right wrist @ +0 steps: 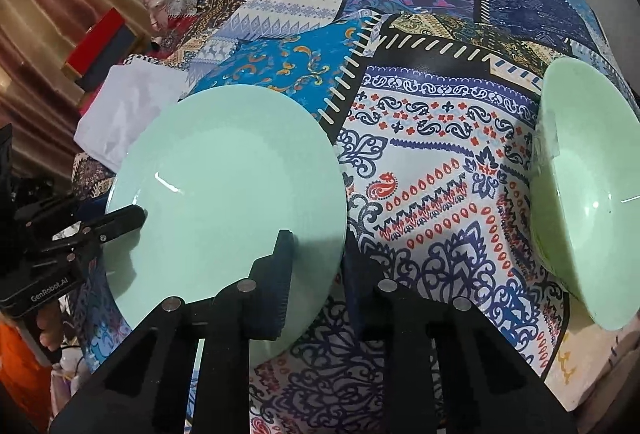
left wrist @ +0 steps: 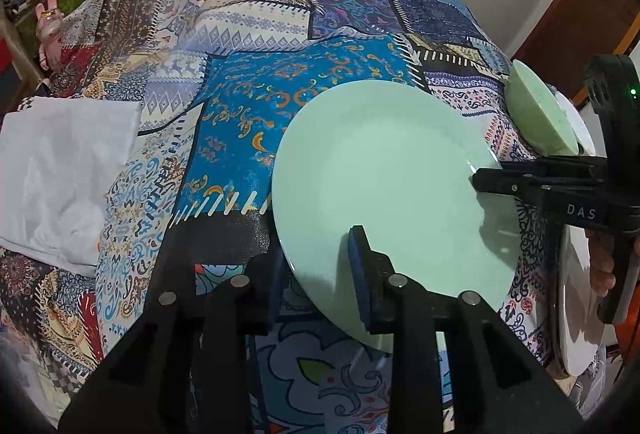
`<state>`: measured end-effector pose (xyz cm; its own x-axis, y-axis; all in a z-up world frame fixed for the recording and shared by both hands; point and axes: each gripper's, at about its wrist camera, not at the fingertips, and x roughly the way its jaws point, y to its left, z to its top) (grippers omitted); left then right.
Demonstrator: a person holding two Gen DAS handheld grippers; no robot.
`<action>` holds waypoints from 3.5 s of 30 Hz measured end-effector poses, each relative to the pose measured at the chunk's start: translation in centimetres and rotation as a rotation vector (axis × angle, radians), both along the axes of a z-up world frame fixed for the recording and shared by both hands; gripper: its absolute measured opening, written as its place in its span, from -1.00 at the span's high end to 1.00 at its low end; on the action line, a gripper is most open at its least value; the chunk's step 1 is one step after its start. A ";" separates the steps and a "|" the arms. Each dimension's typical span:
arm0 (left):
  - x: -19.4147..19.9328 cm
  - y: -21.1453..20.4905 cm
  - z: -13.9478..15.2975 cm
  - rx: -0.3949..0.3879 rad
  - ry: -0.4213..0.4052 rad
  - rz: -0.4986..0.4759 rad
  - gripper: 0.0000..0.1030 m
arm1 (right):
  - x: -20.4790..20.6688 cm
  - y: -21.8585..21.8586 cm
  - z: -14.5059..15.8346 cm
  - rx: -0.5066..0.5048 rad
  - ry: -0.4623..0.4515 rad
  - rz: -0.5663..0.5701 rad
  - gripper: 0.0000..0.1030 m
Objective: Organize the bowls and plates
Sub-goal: 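Carry the pale green plate with both grippers toward the stacked plates, then lower the pale green plate onto the white plate and open both grippers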
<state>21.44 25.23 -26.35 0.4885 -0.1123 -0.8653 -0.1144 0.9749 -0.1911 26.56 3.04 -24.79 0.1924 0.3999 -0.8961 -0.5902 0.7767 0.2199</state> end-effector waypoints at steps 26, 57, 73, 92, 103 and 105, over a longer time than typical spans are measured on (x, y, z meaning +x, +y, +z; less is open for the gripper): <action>-3.5 -4.4 7.2 0.018 -0.135 -0.031 0.44 | -3.9 -5.4 6.2 0.112 -0.102 -0.089 0.59; -9.1 -16.0 13.5 0.051 -0.197 -0.148 0.44 | -10.7 -16.7 10.4 0.149 -0.188 -0.194 0.59; -8.9 -19.9 10.1 0.020 -0.121 -0.194 0.44 | -11.9 -20.8 7.1 0.173 -0.101 -0.260 0.59; -6.8 -21.2 4.4 -0.011 0.005 -0.199 0.43 | -11.4 -22.2 3.1 0.151 0.001 -0.306 0.59; -5.7 -21.5 3.9 -0.003 0.009 -0.188 0.43 | -11.0 -22.1 3.2 0.137 -0.017 -0.311 0.59; -5.6 -21.6 3.8 0.006 0.009 -0.188 0.43 | -11.0 -22.1 3.2 0.137 -0.020 -0.310 0.59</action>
